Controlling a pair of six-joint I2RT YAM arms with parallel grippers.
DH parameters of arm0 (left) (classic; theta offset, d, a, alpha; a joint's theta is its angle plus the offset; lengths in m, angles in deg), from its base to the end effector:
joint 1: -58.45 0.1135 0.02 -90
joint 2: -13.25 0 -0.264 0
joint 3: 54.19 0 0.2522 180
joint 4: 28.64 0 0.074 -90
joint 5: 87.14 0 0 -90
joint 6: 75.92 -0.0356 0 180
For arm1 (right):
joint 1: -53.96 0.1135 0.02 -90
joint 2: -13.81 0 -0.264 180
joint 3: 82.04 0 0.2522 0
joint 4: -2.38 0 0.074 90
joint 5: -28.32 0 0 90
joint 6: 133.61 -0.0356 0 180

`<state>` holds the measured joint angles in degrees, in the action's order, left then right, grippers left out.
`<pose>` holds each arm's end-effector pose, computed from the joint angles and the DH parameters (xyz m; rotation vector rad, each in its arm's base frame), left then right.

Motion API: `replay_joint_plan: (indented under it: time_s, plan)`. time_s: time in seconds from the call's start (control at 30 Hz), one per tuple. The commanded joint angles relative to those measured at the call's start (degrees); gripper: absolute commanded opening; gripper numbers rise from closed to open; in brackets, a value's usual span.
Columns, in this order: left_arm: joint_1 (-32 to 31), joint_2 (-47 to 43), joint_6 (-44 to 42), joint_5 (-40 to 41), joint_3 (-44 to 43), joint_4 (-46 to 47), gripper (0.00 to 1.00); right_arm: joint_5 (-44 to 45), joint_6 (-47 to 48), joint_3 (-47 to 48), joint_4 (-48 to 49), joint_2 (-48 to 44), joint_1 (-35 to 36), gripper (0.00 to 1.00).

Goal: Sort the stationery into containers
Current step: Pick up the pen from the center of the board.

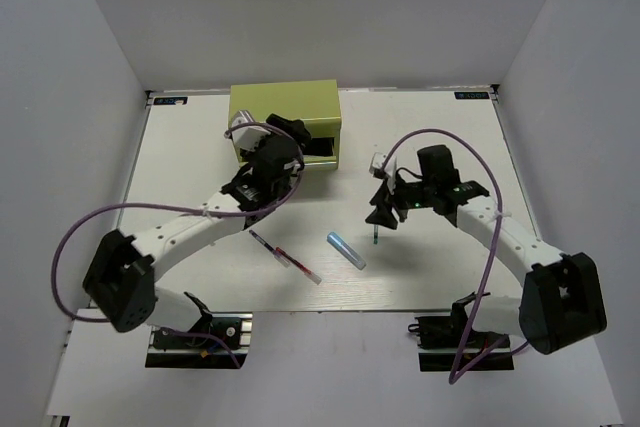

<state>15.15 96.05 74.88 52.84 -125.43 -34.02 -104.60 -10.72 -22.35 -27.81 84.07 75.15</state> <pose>0.2564 -0.2042 0.2966 -0.8332 1.5804 -0.5024 0.2286 0.1146 0.2504 -1.3046 1.7155 0.7304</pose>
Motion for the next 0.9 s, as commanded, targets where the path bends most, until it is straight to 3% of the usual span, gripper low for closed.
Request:
replay_joint_plan:
  time_s: [0.0, 0.13, 0.27, 0.5, 0.6, 0.87]
  plan:
    - [-0.28, -9.12, -5.25, -9.17, -1.58, -14.46, 0.82, -1.21, -2.65, 2.23, -2.64, 3.04, 3.41, 0.58]
    - [0.24, -16.96, -4.03, -17.62, -0.98, -32.52, 1.00, 6.43, -6.42, 3.11, -2.47, 7.78, 8.60, 0.57]
    - [0.24, -26.27, 4.99, -20.09, 4.72, -44.14, 1.00, 15.21, -9.59, 8.03, -4.67, 16.56, 14.49, 0.56]
    - [0.24, -45.33, 12.58, -25.54, 25.62, -37.66, 1.00, 21.29, -13.99, 12.78, -5.28, 23.77, 20.02, 0.65]
    - [0.24, -46.15, 18.03, -25.54, 27.41, -42.12, 1.00, 23.49, -14.16, 12.87, -5.54, 25.71, 21.52, 0.69]
    - [0.24, -35.71, 19.18, -23.70, 19.08, -59.68, 1.00, 28.14, -17.15, 11.46, -3.18, 27.56, 25.74, 0.67]
